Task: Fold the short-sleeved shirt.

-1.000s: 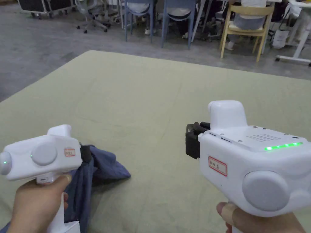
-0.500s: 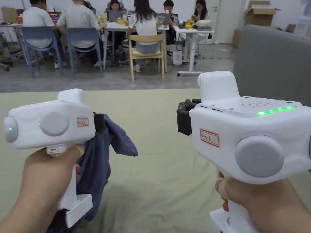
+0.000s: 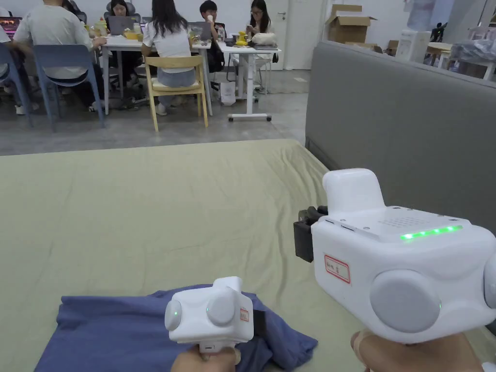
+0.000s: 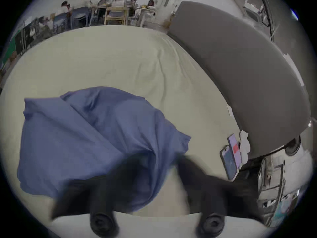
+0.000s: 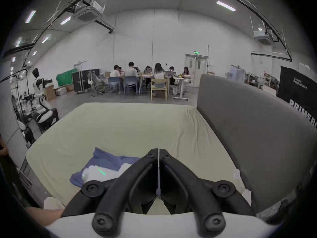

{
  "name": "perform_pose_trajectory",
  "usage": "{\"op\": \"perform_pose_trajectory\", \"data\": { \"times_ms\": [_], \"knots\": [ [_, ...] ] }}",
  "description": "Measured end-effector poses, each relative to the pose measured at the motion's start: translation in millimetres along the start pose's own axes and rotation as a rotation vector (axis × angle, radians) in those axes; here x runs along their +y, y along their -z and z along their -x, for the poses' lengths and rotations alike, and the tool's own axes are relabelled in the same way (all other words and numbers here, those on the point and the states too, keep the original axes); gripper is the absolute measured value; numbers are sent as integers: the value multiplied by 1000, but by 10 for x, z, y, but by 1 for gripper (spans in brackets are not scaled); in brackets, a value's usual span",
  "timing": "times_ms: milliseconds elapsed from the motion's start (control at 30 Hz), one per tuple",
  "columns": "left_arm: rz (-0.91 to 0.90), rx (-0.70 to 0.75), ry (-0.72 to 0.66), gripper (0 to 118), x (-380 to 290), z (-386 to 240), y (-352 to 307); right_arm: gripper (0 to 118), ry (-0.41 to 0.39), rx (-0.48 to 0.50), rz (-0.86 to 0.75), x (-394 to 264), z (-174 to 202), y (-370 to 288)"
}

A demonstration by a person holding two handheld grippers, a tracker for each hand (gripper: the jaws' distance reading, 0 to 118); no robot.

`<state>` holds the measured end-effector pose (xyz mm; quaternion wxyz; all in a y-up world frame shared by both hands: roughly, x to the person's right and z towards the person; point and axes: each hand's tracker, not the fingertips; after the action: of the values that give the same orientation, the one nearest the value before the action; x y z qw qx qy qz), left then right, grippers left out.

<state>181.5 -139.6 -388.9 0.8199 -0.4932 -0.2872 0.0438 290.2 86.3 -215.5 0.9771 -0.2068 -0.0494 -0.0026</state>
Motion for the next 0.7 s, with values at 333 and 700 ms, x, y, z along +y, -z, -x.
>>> {"op": "perform_pose_trajectory", "data": {
  "times_ms": [333, 700],
  "knots": [
    [-466, -124, -128, 118, 307, 1007, -1862, 5, 92, 100, -76, -82, 177, 312],
    [-194, 286, -228, 0, -944, 2109, -1842, 12, 93, 258, 192, -871, 856, 1171]
  ]
}}
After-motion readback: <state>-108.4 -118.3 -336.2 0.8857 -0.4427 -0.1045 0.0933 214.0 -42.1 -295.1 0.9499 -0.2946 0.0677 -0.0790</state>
